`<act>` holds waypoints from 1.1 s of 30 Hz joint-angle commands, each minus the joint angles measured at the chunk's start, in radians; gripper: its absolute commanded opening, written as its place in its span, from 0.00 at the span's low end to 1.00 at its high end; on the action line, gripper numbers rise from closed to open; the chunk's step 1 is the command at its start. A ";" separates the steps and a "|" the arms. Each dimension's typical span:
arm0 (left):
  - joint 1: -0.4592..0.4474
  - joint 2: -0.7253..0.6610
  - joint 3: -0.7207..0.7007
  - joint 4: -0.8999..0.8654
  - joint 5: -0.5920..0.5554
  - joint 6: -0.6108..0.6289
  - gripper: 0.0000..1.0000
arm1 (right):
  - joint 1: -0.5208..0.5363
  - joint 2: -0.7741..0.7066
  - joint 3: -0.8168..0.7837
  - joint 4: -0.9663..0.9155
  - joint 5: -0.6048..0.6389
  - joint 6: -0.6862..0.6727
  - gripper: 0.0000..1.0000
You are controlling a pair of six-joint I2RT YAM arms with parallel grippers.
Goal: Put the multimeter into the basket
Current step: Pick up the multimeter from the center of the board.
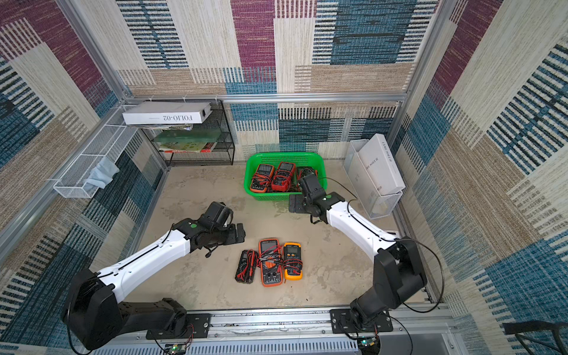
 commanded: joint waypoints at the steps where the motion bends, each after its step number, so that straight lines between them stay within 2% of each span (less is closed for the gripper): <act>1: -0.004 -0.016 -0.011 -0.010 0.007 -0.009 1.00 | 0.050 -0.081 -0.122 0.030 0.033 0.100 1.00; 6: -0.016 -0.017 -0.017 -0.011 0.015 -0.010 1.00 | 0.129 -0.167 -0.284 0.034 0.040 0.208 1.00; 12: -0.027 -0.015 -0.014 -0.005 0.016 -0.012 1.00 | 0.209 -0.179 -0.371 0.044 0.045 0.291 0.99; 21: -0.033 -0.011 -0.015 0.002 0.014 -0.016 1.00 | 0.294 -0.103 -0.365 0.065 0.049 0.333 0.99; 33: -0.036 -0.013 -0.023 0.010 0.011 -0.019 1.00 | 0.321 -0.009 -0.354 0.086 0.038 0.334 1.00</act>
